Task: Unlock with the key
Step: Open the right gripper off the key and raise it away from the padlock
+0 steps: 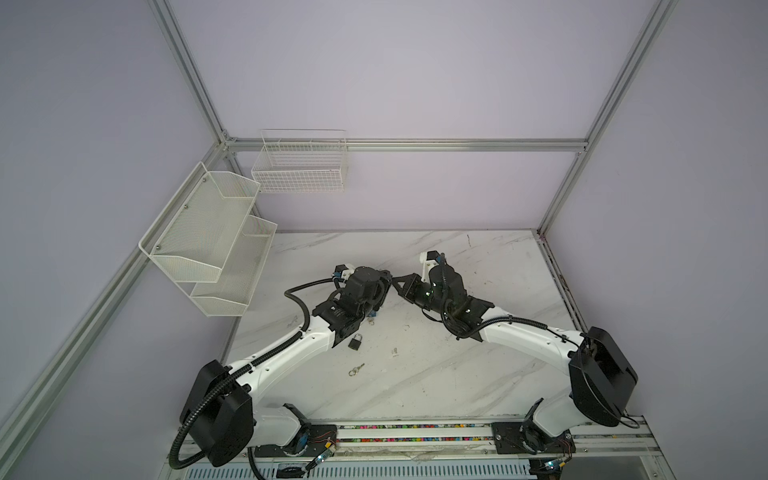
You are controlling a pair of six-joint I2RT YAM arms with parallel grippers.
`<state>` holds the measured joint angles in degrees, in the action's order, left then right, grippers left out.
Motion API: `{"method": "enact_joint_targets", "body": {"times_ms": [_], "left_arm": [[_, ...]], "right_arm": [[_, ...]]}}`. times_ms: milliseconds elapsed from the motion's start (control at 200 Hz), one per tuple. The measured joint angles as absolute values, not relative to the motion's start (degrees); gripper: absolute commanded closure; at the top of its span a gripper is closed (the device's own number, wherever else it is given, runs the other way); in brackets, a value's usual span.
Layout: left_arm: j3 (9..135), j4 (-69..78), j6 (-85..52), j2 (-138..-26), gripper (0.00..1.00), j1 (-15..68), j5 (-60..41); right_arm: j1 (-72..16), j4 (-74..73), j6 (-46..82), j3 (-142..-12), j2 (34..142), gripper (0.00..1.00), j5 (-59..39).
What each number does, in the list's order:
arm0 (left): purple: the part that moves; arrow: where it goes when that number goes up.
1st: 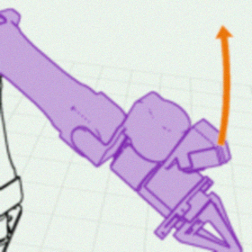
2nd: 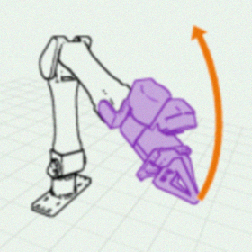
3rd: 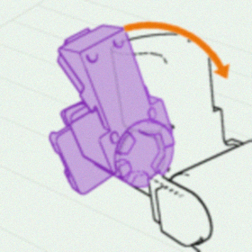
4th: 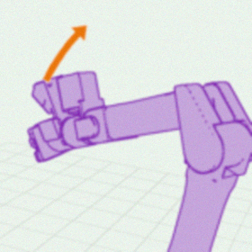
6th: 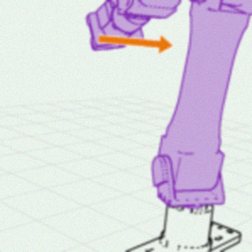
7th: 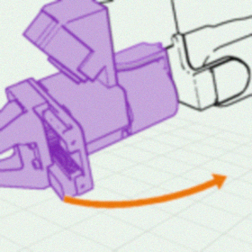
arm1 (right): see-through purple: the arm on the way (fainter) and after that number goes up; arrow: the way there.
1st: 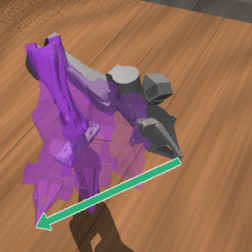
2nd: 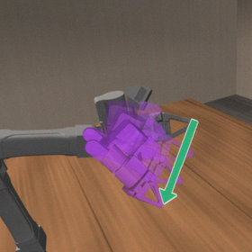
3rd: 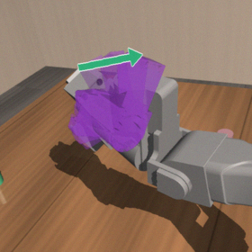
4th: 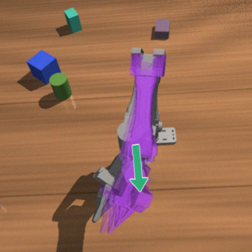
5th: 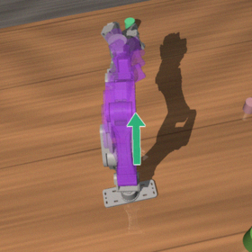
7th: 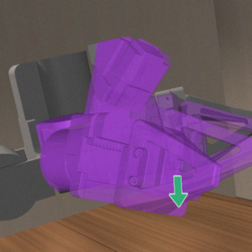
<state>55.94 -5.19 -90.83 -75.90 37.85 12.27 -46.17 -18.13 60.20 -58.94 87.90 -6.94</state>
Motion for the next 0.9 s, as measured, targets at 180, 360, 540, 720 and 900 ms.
{"method": "enact_joint_targets", "body": {"times_ms": [180,360,540,720,900], "left_arm": [[55.92,-4.67,-90.39,-75.2,1.0,37.63,10.24],[55.92,-4.4,-89.01,-75.2,1.0,35.97,6.28],[55.94,-4.86,-85.21,-75.13,1.0,35.2,2.5],[55.92,-6.22,-76.55,-73.3,1.0,32.62,-0.27],[54.15,-4.23,-57.32,-68.27,1.0,31.64,-2.55]], "right_arm": [[-46.11,-19.14,65.34,-56.97,85.89,1.0,-6.52],[-46.28,-16.32,63.22,-57.45,85.08,0.88,-4.67],[-46.52,-11.09,58.22,-57.52,81.84,0.62,-1.1],[-46.37,-3.55,52.64,-57.76,75.16,0.41,2.61],[-42.22,4.21,45.06,-62.46,70.81,0.34,-0.1]]}}
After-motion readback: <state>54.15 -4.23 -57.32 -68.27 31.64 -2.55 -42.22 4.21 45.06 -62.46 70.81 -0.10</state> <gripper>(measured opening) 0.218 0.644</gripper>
